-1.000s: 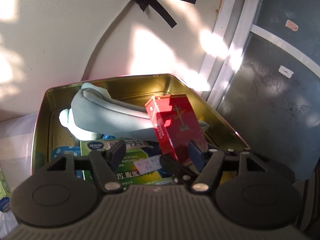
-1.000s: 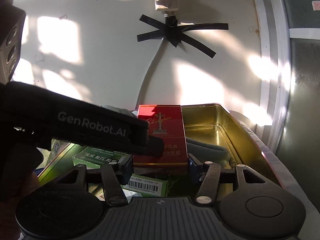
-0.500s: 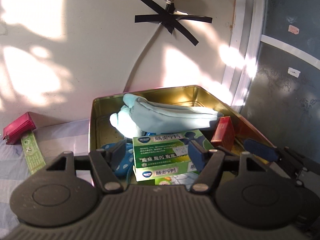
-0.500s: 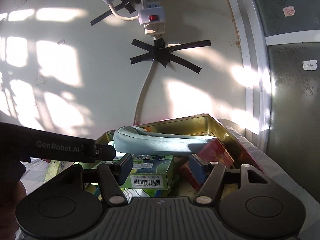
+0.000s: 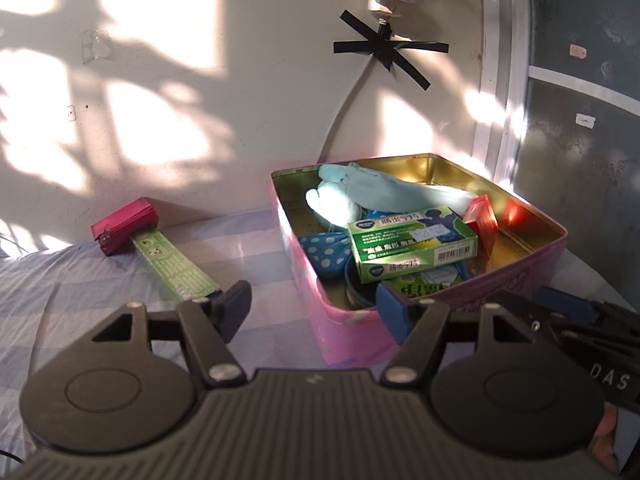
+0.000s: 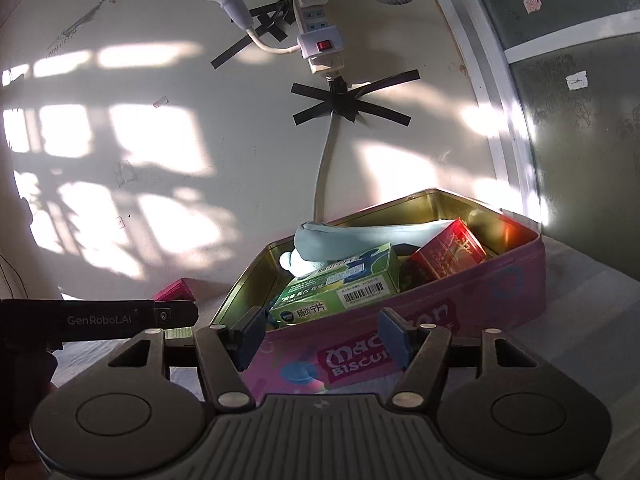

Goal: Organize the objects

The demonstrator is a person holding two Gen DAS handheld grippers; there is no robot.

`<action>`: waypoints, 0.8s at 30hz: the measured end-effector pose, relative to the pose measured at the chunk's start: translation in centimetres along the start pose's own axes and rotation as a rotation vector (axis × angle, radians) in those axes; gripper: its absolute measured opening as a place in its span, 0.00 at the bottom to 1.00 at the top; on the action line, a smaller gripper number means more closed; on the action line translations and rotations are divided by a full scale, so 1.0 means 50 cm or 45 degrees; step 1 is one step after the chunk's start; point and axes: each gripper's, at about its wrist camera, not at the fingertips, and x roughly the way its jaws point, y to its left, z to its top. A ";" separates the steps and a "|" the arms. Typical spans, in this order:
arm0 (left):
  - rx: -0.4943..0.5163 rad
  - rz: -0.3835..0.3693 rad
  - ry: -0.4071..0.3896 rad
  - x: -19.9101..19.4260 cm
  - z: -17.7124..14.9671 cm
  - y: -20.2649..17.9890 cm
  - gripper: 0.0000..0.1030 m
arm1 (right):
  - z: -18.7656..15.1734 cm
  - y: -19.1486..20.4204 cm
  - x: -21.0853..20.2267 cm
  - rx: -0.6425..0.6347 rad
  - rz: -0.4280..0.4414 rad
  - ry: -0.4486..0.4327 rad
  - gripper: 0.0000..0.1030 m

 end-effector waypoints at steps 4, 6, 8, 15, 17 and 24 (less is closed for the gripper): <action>-0.010 0.025 0.019 -0.009 -0.040 0.031 0.69 | -0.025 0.029 -0.007 -0.037 -0.003 0.044 0.61; -0.031 0.034 0.038 -0.011 -0.062 0.050 0.69 | -0.034 0.043 -0.006 -0.047 0.008 0.069 0.61; -0.053 0.044 0.056 -0.011 -0.081 0.070 0.69 | -0.043 0.061 -0.003 -0.064 0.023 0.093 0.61; -0.096 0.106 0.102 -0.009 -0.129 0.139 0.69 | -0.078 0.129 0.023 -0.134 0.068 0.176 0.61; -0.110 0.122 0.109 -0.008 -0.139 0.159 0.69 | -0.087 0.145 0.031 -0.147 0.078 0.199 0.61; -0.163 0.173 0.133 -0.003 -0.171 0.220 0.69 | -0.117 0.192 0.054 -0.204 0.099 0.260 0.61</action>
